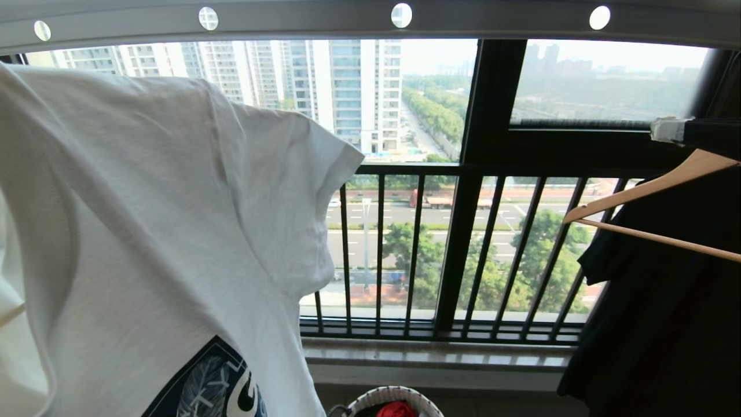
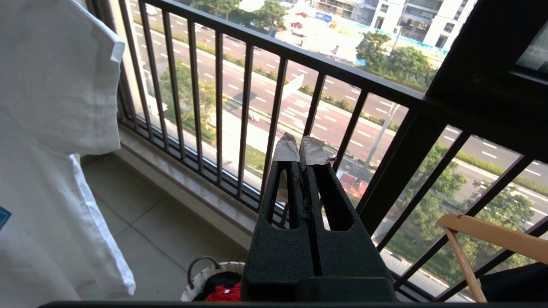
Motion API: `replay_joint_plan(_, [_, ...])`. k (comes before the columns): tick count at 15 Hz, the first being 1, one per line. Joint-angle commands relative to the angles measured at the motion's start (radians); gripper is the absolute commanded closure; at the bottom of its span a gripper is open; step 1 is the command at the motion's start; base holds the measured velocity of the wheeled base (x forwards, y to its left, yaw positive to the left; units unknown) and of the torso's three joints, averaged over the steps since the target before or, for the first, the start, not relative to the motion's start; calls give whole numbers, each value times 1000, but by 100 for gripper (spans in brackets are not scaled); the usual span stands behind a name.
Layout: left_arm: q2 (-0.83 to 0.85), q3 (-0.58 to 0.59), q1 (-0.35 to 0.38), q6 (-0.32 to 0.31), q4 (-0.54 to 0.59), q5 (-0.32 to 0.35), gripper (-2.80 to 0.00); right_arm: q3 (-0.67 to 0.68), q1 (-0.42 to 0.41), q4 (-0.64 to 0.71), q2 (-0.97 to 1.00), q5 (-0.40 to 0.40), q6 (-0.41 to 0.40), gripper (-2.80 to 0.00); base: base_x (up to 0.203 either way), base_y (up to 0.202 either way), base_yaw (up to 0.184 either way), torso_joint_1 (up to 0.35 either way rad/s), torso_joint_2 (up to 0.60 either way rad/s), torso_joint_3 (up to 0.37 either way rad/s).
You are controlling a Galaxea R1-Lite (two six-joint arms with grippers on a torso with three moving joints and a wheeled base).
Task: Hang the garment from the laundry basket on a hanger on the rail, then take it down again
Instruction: Hang the clothes rack on the clothesline
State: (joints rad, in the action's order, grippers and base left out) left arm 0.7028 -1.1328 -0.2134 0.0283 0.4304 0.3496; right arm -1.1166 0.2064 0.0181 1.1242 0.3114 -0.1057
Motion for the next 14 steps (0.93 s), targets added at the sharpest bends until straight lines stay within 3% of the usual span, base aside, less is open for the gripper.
replay_joint_plan(1, [-8,4,0,1,2,2,0,0,1,2,-10,6,-1,0,0,0,0,145,-311,-164])
replay_joint_plan(9, [-6,11,0,1,2,-3,0,0,1,2,-21,37,0,0,0,0,0,139,-287,-149])
replay_joint_plan(14, [-19,38,0,1,2,-7,0,1,1,1,-40,50,-16,0,0,0,0,11,-28,-12])
